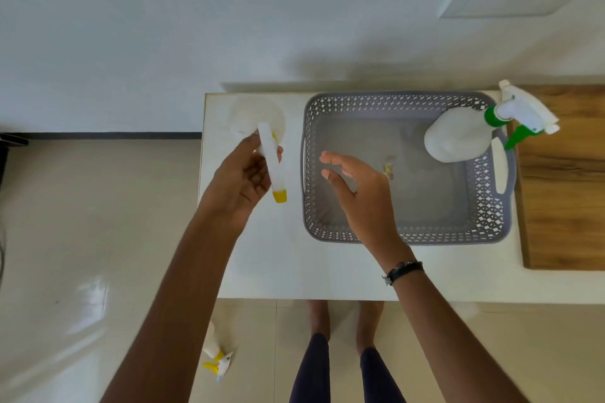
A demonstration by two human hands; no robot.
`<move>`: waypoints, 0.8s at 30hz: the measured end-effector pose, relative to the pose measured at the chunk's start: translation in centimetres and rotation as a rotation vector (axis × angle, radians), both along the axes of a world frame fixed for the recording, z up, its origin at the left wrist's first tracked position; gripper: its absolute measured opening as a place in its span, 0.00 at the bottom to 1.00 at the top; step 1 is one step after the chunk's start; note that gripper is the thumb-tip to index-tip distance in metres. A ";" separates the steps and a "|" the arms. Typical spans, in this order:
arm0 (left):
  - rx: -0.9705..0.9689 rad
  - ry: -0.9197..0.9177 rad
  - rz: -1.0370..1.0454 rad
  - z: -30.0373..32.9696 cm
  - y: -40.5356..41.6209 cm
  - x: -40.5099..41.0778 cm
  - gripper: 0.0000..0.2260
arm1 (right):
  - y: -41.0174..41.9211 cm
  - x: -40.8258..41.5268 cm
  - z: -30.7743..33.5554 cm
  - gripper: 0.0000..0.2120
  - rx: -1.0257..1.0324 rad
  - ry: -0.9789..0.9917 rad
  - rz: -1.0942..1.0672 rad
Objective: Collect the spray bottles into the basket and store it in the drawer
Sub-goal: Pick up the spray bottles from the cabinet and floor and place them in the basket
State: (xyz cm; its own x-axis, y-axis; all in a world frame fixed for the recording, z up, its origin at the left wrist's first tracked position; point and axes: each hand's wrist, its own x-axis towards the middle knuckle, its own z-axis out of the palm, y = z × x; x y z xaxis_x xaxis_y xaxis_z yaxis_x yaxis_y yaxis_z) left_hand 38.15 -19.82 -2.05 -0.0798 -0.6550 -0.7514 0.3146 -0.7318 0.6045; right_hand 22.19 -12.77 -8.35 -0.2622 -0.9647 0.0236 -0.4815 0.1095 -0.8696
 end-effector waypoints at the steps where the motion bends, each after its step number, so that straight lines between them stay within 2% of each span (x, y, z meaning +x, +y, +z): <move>1: 0.021 0.060 0.014 1.2 0.4 -0.5 0.09 | -0.1 0.0 0.3 0.13 0.009 -0.019 -0.001; 5: 0.091 0.224 -0.047 4.2 2.4 -4.6 0.10 | 0.0 -0.5 1.0 0.30 0.020 -0.104 -0.046; 9: 0.168 0.306 -0.073 4.1 3.3 -8.9 0.10 | 0.4 -2.3 1.3 0.37 -0.003 -0.170 -0.222; 13: 0.236 0.338 -0.134 2.2 3.3 -12.7 0.13 | 1.1 -5.8 -0.5 0.31 -0.020 0.076 -0.294; 17: 0.307 0.333 -0.146 -0.6 2.1 -15.8 0.21 | 0.9 -7.8 -3.0 0.29 0.061 0.264 -0.338; 21: 0.344 0.316 -0.135 -2.6 0.7 -17.9 0.22 | -0.2 -9.0 -4.9 0.24 0.076 0.346 -0.381; 24: 0.337 0.305 -0.106 -3.2 -0.6 -18.6 0.24 | -0.9 -9.3 -5.4 0.23 0.065 0.290 -0.383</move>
